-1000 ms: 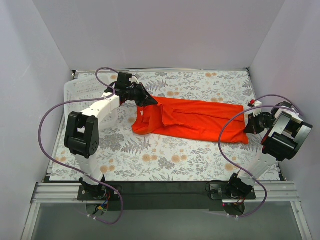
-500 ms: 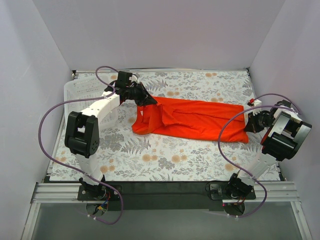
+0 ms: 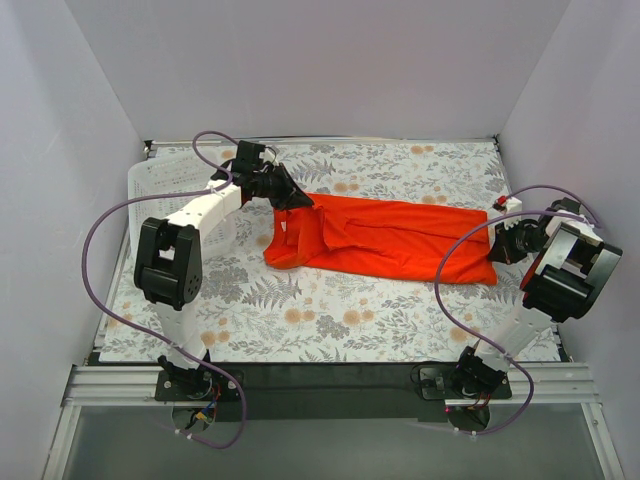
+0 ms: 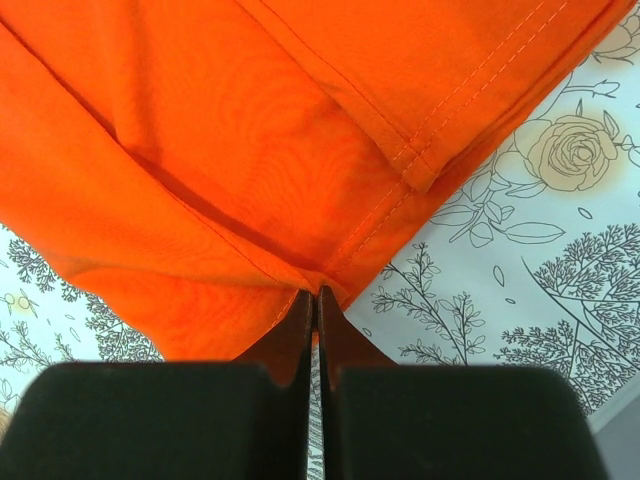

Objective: Fold and stack the t-shirts
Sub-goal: Fold the tshirt

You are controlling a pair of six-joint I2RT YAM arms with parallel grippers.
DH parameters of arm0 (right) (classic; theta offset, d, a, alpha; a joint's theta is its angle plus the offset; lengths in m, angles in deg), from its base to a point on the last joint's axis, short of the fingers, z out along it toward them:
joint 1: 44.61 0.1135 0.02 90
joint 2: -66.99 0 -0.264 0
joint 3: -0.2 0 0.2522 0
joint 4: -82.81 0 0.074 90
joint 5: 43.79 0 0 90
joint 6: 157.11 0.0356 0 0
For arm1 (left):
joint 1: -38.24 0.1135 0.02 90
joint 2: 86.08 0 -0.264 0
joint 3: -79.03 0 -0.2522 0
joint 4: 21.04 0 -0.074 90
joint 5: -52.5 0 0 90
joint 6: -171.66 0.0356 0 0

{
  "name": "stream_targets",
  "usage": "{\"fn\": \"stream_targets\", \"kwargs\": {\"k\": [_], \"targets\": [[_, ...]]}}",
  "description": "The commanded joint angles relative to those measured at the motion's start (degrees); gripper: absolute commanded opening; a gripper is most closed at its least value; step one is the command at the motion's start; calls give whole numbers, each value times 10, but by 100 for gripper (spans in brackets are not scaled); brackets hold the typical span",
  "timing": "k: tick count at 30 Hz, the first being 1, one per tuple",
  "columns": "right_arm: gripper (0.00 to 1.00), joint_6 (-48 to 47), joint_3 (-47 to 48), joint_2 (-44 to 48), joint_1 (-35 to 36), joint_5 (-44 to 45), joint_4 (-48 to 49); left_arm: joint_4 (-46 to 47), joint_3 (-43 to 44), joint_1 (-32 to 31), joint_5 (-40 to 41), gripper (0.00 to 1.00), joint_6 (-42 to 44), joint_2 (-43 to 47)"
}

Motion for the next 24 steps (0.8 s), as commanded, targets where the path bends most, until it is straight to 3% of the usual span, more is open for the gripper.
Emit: {"fn": "stream_targets", "kwargs": {"k": [1, 21, 24], "targets": [[1, 10, 15, 24, 5, -5, 11, 5, 7, 8, 3, 0, 7, 13], [1, 39, 24, 25, 14, 1, 31, 7, 36, 13, -7, 0, 5, -16], [8, 42, 28, 27, 15, 2, 31, 7, 40, 14, -8, 0, 6, -18]]}}
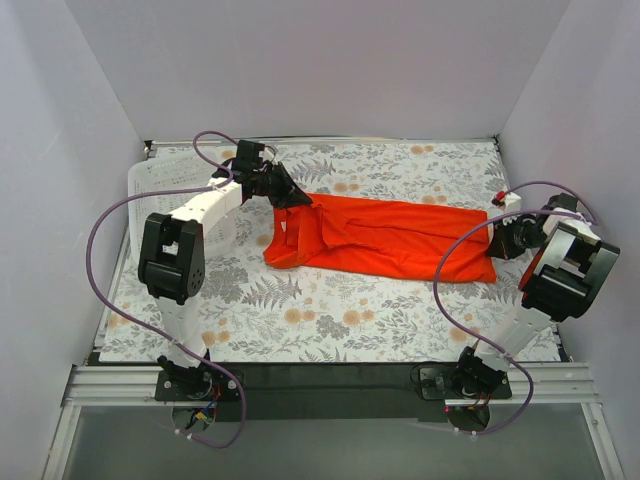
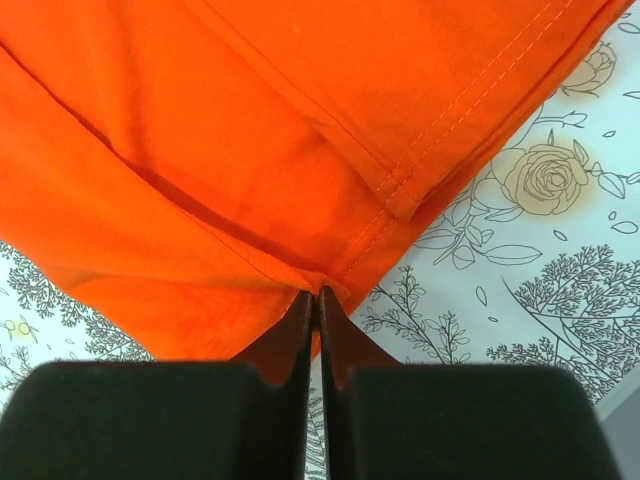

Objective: Fold and stack the t-shirts
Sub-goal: Fold the tshirt

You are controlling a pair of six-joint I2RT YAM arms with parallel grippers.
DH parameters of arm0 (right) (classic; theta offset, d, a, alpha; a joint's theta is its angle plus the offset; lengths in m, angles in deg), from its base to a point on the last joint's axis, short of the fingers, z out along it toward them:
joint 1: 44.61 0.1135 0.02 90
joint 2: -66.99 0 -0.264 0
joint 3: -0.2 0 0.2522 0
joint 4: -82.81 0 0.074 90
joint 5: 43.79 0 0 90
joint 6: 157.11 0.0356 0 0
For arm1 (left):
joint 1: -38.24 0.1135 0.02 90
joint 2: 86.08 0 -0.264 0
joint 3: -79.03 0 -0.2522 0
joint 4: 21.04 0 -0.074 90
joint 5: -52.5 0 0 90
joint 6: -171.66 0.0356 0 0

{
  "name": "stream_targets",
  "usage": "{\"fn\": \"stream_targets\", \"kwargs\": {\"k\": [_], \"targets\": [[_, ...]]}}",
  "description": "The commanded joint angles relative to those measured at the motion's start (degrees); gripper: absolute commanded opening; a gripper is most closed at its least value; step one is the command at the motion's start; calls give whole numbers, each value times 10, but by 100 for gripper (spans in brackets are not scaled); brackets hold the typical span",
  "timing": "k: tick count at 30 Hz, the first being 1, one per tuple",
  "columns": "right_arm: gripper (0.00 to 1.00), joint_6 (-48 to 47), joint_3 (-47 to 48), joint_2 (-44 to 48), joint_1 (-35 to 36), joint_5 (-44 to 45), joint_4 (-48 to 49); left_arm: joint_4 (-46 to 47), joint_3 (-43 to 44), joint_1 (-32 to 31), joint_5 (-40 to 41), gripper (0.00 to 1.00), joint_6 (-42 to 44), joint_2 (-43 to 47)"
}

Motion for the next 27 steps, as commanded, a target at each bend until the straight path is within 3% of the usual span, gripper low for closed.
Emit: {"fn": "stream_targets", "kwargs": {"k": [1, 11, 19, 27], "targets": [[9, 11, 24, 27, 3, 0, 8, 4, 23, 3, -7, 0, 6, 8], [35, 36, 35, 95, 3, -19, 7, -5, 64, 4, -11, 0, 7, -21], [39, 28, 0, 133, 7, -47, 6, -26, 124, 3, -20, 0, 22, -67], [43, -47, -67, 169, 50, -115, -23, -68, 177, 3, -19, 0, 55, -112]]}}
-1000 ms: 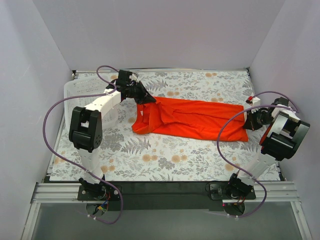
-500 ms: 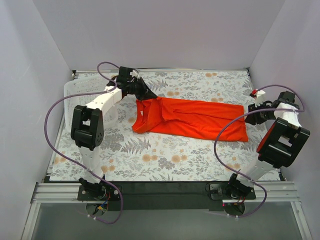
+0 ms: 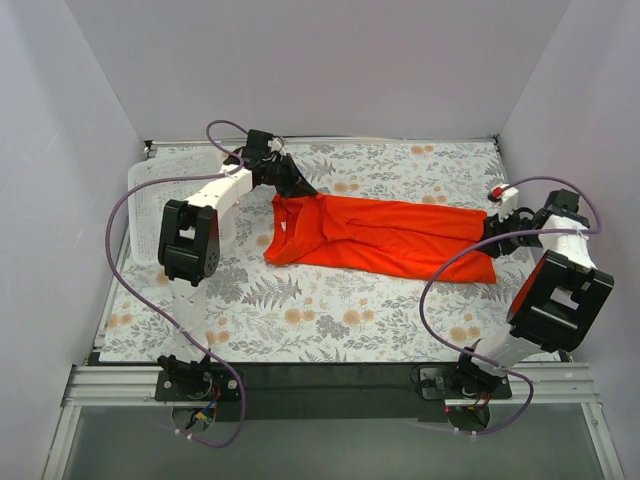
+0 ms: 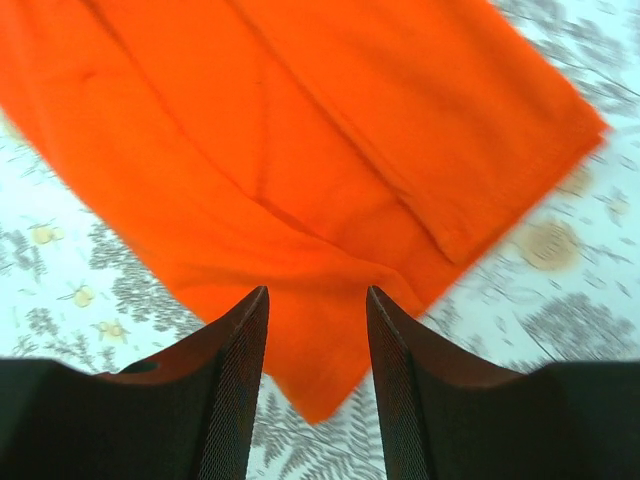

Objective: Fold and stack the t-shirts
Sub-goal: Fold the tshirt

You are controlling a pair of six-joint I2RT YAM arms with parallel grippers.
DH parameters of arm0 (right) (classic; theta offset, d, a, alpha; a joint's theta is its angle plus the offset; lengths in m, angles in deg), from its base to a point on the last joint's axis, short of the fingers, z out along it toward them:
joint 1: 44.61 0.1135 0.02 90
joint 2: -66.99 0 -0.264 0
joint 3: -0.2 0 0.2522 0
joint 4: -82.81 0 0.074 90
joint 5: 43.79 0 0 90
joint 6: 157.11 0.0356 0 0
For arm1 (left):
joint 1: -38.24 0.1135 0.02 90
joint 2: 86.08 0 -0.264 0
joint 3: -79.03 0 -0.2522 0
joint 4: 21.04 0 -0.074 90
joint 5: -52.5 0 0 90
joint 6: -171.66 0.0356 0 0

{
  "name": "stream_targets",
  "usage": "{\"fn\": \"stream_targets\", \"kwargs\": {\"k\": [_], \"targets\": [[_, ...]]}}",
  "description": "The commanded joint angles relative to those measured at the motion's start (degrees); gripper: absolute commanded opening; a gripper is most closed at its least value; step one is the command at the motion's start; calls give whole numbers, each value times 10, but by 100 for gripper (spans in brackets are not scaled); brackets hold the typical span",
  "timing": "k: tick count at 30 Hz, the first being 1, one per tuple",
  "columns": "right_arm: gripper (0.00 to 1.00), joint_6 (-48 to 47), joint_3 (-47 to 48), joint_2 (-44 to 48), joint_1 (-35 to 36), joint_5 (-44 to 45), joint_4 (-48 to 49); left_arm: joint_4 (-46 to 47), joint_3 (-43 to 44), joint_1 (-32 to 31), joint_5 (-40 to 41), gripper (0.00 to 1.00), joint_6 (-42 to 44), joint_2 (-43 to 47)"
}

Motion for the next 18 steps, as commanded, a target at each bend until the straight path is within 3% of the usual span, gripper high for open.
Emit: {"fn": "stream_targets", "kwargs": {"k": [1, 5, 12, 18], "targets": [[43, -60, -32, 32, 62, -61, -45, -26, 31, 4, -7, 0, 25, 6], [40, -62, -53, 31, 154, -87, -56, -37, 42, 4, -3, 0, 33, -1], [18, 15, -5, -31, 337, -79, -41, -45, 52, 3, -7, 0, 44, -8], [16, 120, 16, -80, 413, -17, 46, -45, 54, 4, -12, 0, 46, -10]]}}
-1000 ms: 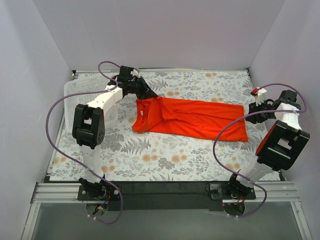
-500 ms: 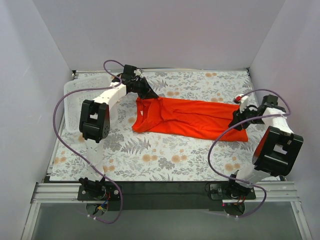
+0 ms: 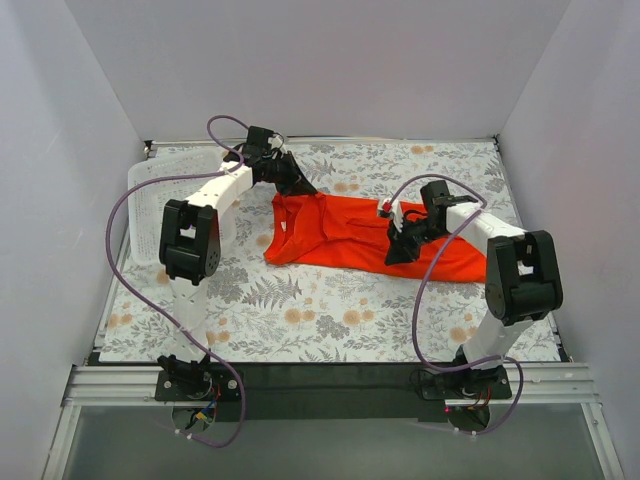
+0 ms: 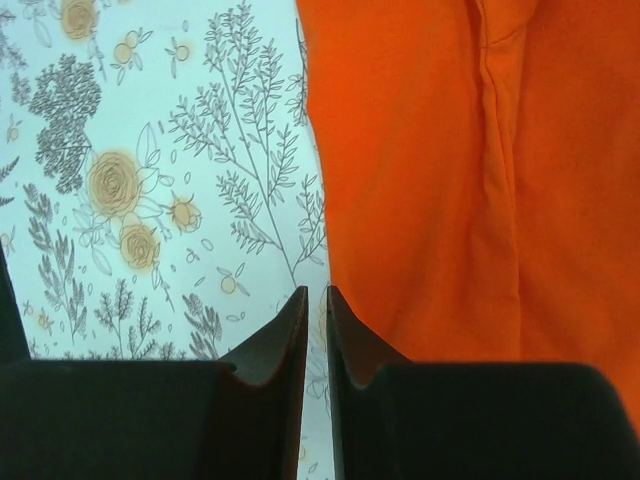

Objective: Fold and stack the t-shirts
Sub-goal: Fold the tshirt

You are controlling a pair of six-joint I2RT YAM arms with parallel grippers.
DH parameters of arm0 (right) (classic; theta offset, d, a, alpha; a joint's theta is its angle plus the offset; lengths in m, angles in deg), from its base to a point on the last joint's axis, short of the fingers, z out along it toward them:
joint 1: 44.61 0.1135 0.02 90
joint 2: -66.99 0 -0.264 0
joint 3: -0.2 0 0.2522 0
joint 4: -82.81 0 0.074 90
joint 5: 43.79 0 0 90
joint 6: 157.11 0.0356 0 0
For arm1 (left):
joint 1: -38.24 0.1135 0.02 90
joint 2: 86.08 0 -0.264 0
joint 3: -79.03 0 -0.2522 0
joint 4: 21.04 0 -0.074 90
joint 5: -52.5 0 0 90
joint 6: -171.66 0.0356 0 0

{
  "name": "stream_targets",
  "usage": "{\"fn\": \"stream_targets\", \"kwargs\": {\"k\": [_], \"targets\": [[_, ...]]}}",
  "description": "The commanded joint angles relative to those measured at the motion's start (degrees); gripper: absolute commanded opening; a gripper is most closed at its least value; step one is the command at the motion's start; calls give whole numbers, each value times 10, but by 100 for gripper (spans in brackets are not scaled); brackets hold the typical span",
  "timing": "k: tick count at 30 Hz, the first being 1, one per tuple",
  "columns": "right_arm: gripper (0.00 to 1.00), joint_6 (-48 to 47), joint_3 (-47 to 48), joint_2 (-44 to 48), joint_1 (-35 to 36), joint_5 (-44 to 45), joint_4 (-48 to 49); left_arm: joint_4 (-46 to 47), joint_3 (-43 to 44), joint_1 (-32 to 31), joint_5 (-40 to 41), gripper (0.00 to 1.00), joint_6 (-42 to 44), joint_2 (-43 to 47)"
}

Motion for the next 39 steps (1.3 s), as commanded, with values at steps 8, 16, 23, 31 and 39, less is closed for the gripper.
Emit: {"fn": "stream_targets", "kwargs": {"k": [8, 16, 23, 31, 39], "targets": [[13, 128, 5, -36, 71, 104, 128, -9, 23, 3, -16, 0, 12, 2], [11, 146, -17, -57, 86, 138, 150, -9, 39, 3, -21, 0, 8, -3], [10, 150, -26, -67, 90, 162, 158, -12, 72, 3, -31, 0, 8, -20], [9, 153, -26, -73, 94, 173, 161, -12, 95, 3, -43, 0, 9, -44], [9, 154, -26, -74, 93, 176, 163, -23, 136, 4, -36, 0, 10, -80]]}}
